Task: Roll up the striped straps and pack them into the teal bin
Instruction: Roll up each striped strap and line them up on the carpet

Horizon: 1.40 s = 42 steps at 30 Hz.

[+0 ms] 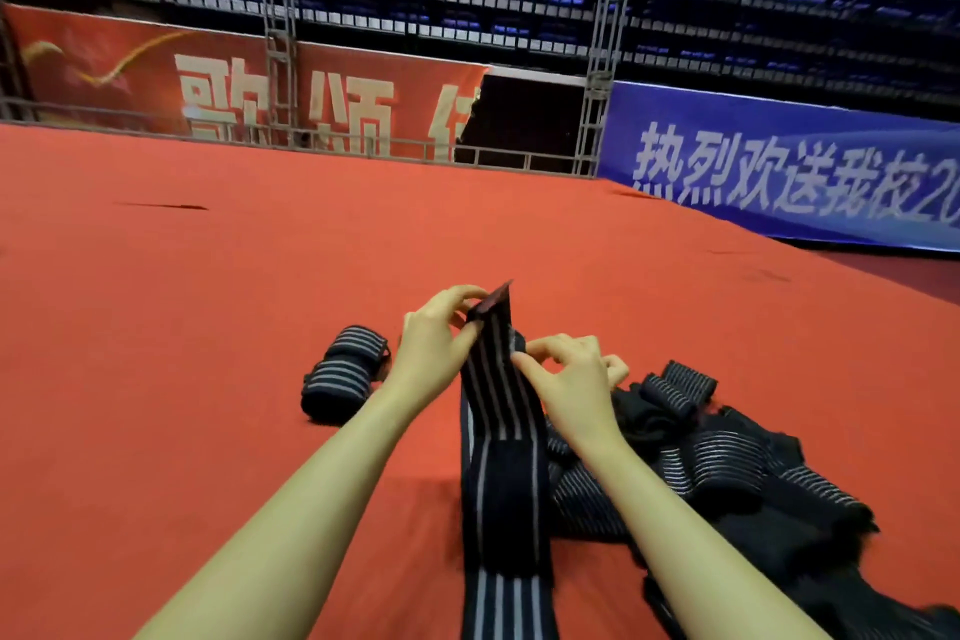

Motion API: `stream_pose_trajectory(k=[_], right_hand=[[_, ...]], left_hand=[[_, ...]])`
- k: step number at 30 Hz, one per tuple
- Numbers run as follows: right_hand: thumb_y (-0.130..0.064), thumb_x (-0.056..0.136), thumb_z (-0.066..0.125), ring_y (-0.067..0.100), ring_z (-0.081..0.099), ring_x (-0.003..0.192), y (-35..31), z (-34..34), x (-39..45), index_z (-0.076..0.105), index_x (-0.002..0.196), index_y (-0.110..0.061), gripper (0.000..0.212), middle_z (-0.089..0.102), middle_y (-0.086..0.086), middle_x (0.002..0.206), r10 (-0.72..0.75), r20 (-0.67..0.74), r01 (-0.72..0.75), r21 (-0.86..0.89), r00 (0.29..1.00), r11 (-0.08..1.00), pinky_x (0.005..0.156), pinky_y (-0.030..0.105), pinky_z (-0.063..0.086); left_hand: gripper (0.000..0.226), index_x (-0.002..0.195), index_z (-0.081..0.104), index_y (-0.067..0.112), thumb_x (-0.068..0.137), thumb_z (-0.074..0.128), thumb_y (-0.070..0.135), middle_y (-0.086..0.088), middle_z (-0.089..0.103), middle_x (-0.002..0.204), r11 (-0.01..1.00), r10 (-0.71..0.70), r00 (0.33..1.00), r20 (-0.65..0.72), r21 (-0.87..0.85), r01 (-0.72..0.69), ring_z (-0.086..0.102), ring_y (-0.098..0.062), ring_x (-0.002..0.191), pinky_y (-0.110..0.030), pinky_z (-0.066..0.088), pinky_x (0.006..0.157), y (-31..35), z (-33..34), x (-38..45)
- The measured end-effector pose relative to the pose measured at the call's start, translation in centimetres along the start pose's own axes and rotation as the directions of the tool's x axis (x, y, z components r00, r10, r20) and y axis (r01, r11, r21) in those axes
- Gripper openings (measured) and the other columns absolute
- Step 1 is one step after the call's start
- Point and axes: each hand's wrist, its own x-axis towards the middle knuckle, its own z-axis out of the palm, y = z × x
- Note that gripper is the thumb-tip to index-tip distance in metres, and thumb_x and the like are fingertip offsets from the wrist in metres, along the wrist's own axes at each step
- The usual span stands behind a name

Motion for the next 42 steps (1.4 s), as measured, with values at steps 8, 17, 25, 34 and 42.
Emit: stream_pose_trajectory(k=[8,17,25,34,42], right_hand=[[-0.038,0.09,0.063,0.002,0.039,0.101,6.0,5.5,0.6,0.059,0.113,-0.038,0.024,0.062,-0.011,0.08,0.12,0.114,-0.128,0.072,0.986,0.989,0.085,0.033,0.017],[-0.028,0.092,0.061,0.007,0.044,0.101,11.0,9.9,4.1,0.057,0.084,-0.035,0.011,0.057,-0.016,0.082,0.121,0.36,-0.126,-0.009,0.925,0.992,0.075,0.029,0.013],[-0.023,0.09,0.064,0.007,0.049,0.089,15.1,13.4,4.8,0.058,0.074,-0.041,0.025,0.065,-0.016,0.08,0.152,0.428,-0.225,0.126,0.891,0.966,0.095,0.041,0.031],[-0.028,0.1,0.044,0.021,0.034,0.116,19.2,19.2,7.3,0.061,0.123,-0.024,0.029,0.055,-0.003,0.125,0.27,0.398,-0.183,-0.243,0.877,0.953,0.076,0.025,0.011],[-0.036,0.093,0.056,0.013,0.033,0.116,20.8,21.2,7.3,0.062,0.093,-0.038,0.006,0.054,-0.018,0.111,0.262,0.482,-0.208,-0.164,0.836,0.964,0.091,0.031,0.01]], left_hand=[[0.031,0.114,0.062,0.008,0.084,0.064,0.0,0.001,0.064,0.104,0.992,-0.122,0.992,0.04,-0.013,0.123,0.055,-0.008,0.086,-0.003,0.037,0.072,-6.3,4.6,-0.2],[0.037,0.113,0.058,0.015,0.08,0.068,-0.001,0.008,0.059,0.093,0.939,-0.315,0.947,0.066,-0.126,0.321,0.057,0.002,0.078,-0.01,0.042,0.075,-12.5,9.0,-0.2],[0.013,0.082,0.065,0.019,0.084,0.067,0.006,0.012,0.066,0.079,0.878,-0.454,0.889,0.053,-0.142,0.457,0.058,0.004,0.074,-0.012,0.042,0.071,-17.2,12.3,-2.7],[0.018,0.095,0.059,0.024,0.09,0.062,0.007,0.013,0.056,0.096,0.911,-0.398,0.915,-0.066,-0.15,0.385,0.055,-0.007,0.095,-0.011,0.039,0.084,-20.2,13.7,-0.7],[0.01,0.098,0.057,0.022,0.093,0.057,0.013,0.017,0.052,0.099,0.96,-0.277,0.96,-0.046,-0.041,0.275,0.051,-0.012,0.1,-0.016,0.038,0.087,-22.6,14.5,-0.3]])
